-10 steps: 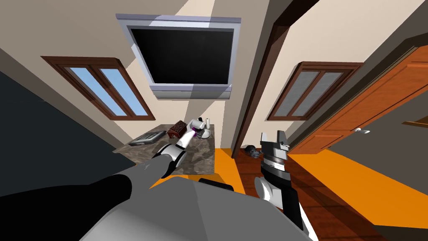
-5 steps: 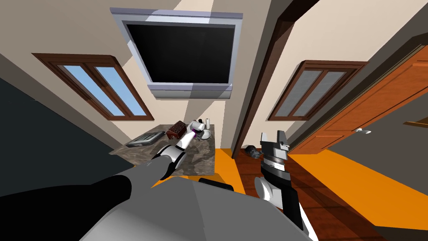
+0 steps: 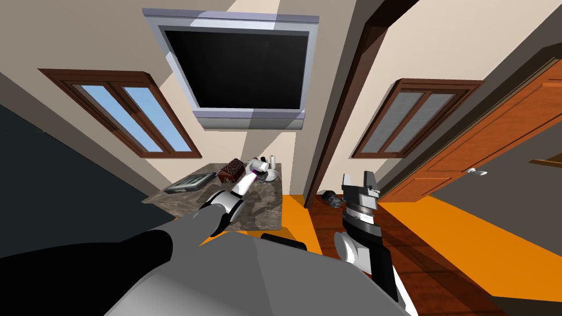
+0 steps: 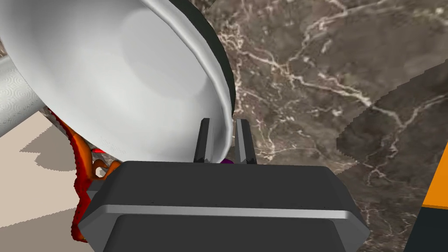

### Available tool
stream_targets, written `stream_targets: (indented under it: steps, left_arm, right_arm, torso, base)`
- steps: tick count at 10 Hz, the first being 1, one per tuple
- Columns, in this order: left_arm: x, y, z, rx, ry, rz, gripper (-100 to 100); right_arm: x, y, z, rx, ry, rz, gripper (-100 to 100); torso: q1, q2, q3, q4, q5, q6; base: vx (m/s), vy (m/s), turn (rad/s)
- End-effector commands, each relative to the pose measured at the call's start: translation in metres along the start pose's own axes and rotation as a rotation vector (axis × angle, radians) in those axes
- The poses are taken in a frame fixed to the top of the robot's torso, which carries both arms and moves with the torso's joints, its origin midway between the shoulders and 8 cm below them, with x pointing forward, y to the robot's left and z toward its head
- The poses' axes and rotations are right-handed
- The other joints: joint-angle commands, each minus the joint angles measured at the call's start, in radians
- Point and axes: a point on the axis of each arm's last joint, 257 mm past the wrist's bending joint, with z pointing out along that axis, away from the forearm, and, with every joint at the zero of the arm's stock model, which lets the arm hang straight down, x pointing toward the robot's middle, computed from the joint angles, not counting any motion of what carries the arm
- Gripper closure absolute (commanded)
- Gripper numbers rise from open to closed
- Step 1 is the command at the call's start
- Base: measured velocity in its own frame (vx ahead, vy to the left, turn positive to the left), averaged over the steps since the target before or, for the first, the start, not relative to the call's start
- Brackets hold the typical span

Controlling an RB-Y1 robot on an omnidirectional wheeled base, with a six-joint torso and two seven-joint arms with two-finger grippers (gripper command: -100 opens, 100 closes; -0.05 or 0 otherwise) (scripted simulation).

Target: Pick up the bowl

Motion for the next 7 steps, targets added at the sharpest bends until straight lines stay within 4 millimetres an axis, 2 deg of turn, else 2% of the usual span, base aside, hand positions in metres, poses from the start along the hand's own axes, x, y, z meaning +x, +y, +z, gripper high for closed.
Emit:
stream_targets:
  steps: [1, 2, 3, 4, 6, 7]
  left_arm:
    - [0.000, 0.000, 0.000, 0.000, 0.000, 0.000, 100]
    - [0.000, 0.000, 0.000, -0.001, 0.000, 0.000, 100]
    - [0.000, 0.000, 0.000, -0.001, 0.000, 0.000, 0]
    - [0.000, -0.003, -0.010, 0.000, 0.002, 0.002, 100]
    - [0.000, -0.003, -0.011, 0.002, 0.002, 0.002, 100]
    - [0.000, -0.003, -0.012, 0.000, 0.002, 0.002, 0]
  right_arm:
    - [0.000, 0.000, 0.000, 0.000, 0.000, 0.000, 0]
    - [0.000, 0.000, 0.000, 0.000, 0.000, 0.000, 0]
    - [0.000, 0.000, 0.000, 0.000, 0.000, 0.000, 0]
    - [0.000, 0.000, 0.000, 0.000, 0.000, 0.000, 0]
    - [0.000, 0.000, 0.000, 0.000, 0.000, 0.000, 0]
    - [0.000, 0.000, 0.000, 0.000, 0.000, 0.000, 0]
  torso:
    - [0.000, 0.000, 0.000, 0.000, 0.000, 0.000]
    - [0.000, 0.000, 0.000, 0.000, 0.000, 0.000]
    - [0.000, 0.000, 0.000, 0.000, 0.000, 0.000]
    - [0.000, 0.001, 0.001, 0.001, 0.000, 0.000]
    - [-0.001, 0.003, 0.002, 0.002, -0.001, 0.000]
    - [-0.001, 0.003, 0.002, 0.002, -0.001, 0.000]
  base:
    - [0.000, 0.000, 0.000]
    - [0.000, 0.000, 0.000]
    - [0.000, 0.000, 0.000]
    - [-0.016, -0.002, 0.022]
    - [-0.015, -0.001, 0.011]
    - [0.000, 0.000, 0.000]
